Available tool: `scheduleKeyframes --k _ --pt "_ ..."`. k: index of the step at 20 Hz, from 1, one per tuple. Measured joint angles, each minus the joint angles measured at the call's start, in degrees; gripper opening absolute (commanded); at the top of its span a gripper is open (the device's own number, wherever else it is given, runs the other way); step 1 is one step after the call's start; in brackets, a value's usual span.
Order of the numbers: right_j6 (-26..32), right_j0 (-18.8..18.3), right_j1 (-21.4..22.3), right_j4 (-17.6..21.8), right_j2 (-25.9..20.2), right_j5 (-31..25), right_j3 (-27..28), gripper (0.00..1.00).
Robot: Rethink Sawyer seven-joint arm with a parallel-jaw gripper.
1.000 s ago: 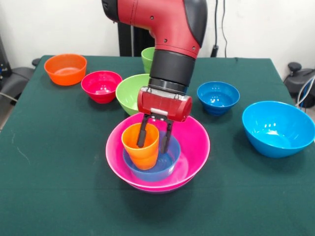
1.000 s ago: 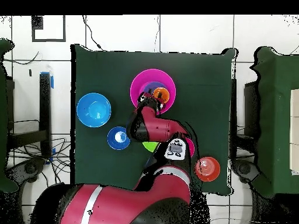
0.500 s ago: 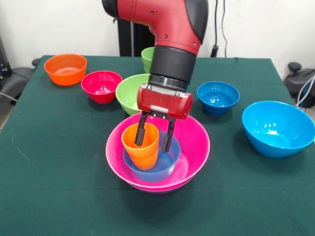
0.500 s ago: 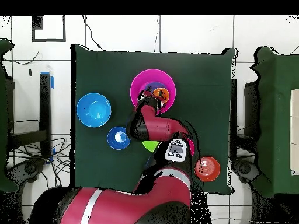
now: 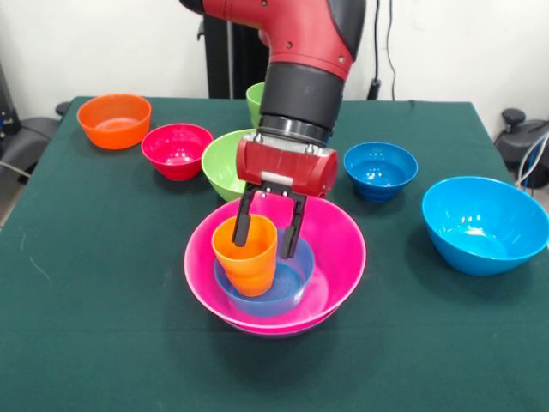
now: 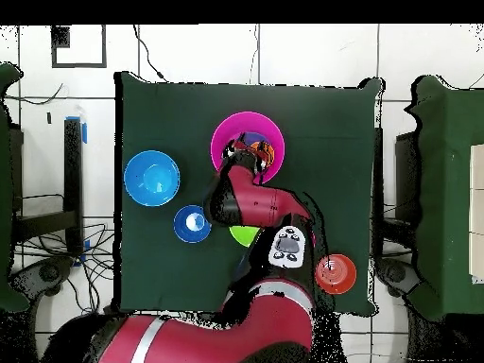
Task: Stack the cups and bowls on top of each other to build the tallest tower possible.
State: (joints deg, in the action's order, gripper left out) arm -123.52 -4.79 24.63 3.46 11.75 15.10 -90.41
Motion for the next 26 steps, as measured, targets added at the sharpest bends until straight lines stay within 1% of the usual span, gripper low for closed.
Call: scheduleKeyframes --k 9,11,15,16,21,23,25,26 --pt "0.0 -0.7 4.74 0.01 -0.27 -6.64 -0.23 1.0" --pt "0.0 -1.04 6.33 0.02 -0.47 -8.49 -0.5 1.0" --pt "0.0 -1.62 8.3 0.04 -0.82 -10.26 -1.07 1.0" --pt "0.0 -2.08 9.79 0.05 -1.18 -11.71 -1.65 1.0" --pt "0.0 -3.25 13.2 0.05 -2.24 -14.67 -3.29 1.0" --pt "0.0 -4.62 15.86 0.05 -3.32 -16.82 -4.89 1.0" --pt "0.0 -5.18 16.84 0.05 -3.7 -17.52 -5.53 1.0" --pt "0.0 -6.17 18.6 0.06 -4.3 -18.7 -6.79 1.0"
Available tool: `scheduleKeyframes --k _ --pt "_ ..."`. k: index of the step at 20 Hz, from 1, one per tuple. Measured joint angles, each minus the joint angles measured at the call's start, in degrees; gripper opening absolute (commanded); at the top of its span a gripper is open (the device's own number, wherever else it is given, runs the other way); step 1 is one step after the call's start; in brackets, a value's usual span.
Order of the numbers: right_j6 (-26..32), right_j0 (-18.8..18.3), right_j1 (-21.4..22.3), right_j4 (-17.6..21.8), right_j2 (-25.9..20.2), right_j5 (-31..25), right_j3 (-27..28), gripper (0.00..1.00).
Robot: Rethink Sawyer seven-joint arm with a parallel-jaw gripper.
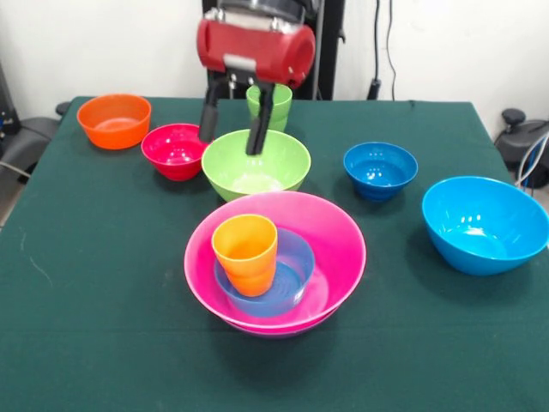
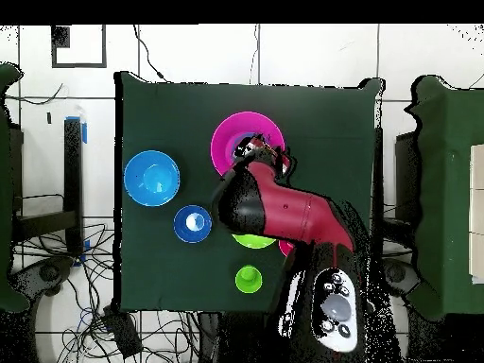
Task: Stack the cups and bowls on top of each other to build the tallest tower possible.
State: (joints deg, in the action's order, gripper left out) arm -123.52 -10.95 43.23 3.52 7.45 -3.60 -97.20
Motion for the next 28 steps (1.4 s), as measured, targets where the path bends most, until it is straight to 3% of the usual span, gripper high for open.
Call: scheduleKeyframes --k 5,11,20,28 --pt "0.0 -1.35 4.34 0.02 -0.39 -1.56 -3.5 1.0" --pt "0.0 0.08 7.44 -0.12 0.56 -2.64 -6.42 1.0" --pt "0.0 5.44 8.94 -2.9 2.82 -2.65 -9.23 1.0" --pt "0.0 6.57 10.01 -5.53 2.47 -2.65 -12.43 1.0"
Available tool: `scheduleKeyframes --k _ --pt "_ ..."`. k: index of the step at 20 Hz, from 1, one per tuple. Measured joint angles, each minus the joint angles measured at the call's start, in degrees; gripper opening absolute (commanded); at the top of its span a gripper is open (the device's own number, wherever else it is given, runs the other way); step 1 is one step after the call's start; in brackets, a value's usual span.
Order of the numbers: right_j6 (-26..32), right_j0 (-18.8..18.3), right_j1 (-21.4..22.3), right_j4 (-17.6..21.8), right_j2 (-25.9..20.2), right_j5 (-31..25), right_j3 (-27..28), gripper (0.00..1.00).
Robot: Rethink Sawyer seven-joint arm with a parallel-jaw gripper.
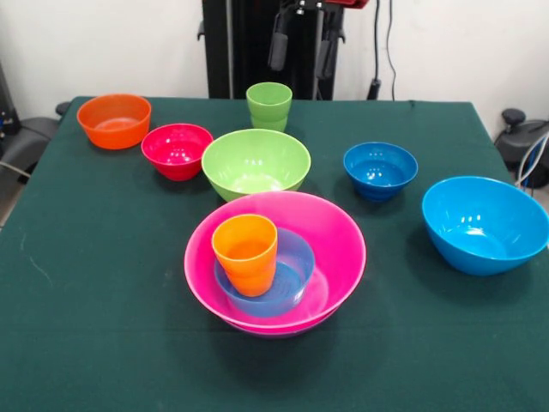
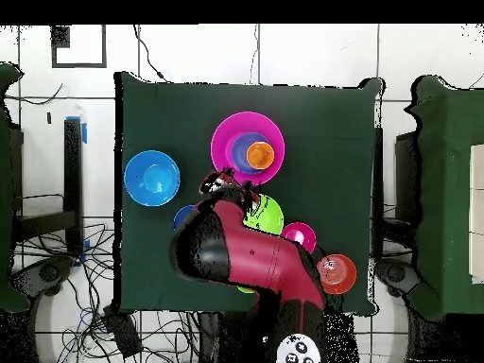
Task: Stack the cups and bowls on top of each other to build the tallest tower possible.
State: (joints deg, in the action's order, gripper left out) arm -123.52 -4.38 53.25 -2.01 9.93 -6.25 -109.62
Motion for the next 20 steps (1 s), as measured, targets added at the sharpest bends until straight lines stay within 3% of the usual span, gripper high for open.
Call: scheduleKeyframes --k 6,20 --pt "0.0 -3.02 0.32 -1.59 -2.64 -0.53 -3.4 1.0" --pt "0.0 -15.14 0.11 -1.69 -11.02 -7.67 -9.62 1.0"
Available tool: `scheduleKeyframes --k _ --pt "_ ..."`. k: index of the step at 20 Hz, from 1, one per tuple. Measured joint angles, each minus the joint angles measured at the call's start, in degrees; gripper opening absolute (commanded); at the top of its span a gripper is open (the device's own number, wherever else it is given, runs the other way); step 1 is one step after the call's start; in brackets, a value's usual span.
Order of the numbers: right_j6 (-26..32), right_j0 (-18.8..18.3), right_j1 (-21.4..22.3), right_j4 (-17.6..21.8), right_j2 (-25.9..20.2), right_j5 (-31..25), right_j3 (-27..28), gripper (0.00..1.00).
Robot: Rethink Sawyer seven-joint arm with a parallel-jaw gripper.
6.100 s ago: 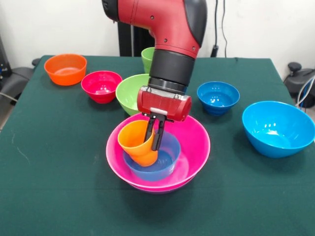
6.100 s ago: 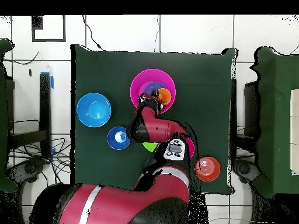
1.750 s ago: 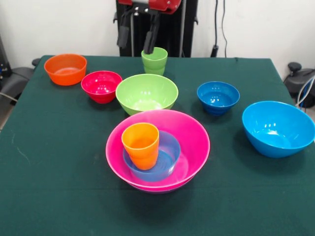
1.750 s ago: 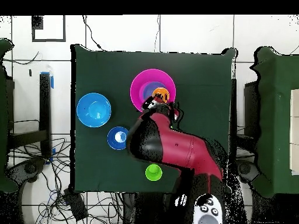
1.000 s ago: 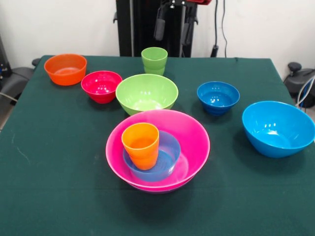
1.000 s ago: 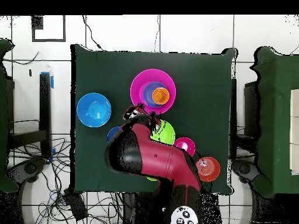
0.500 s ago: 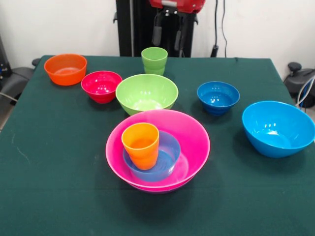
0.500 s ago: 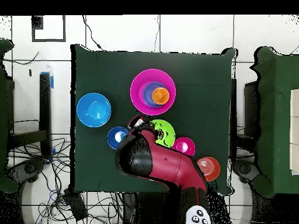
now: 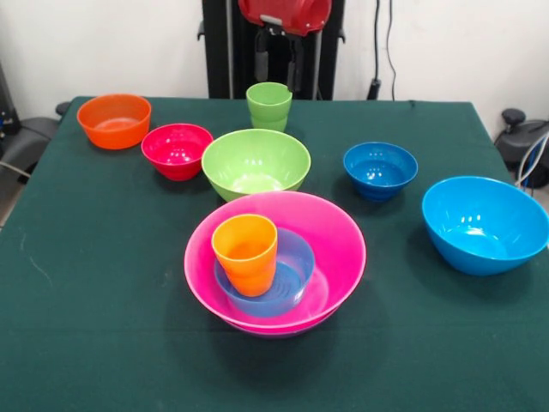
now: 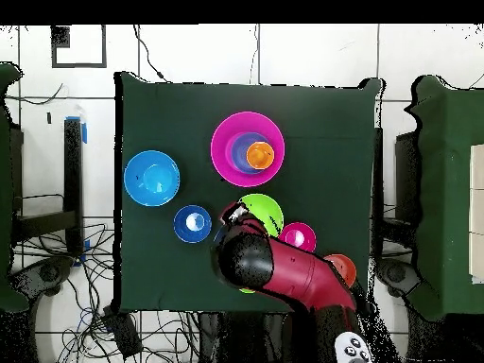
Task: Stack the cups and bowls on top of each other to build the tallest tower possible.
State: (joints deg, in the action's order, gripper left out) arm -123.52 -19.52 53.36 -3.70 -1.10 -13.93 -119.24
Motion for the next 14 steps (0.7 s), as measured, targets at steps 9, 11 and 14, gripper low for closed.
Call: scheduleKeyframes --k 9,11,14 --pt "0.0 -3.46 -0.75 0.01 -4.82 -0.11 -1.21 1.0" --pt "0.0 -3.88 -1.23 0.01 -5.97 -0.11 -1.35 1.0" --pt "0.0 -4.6 -2.13 0.06 -7.88 -0.11 -1.48 1.0"
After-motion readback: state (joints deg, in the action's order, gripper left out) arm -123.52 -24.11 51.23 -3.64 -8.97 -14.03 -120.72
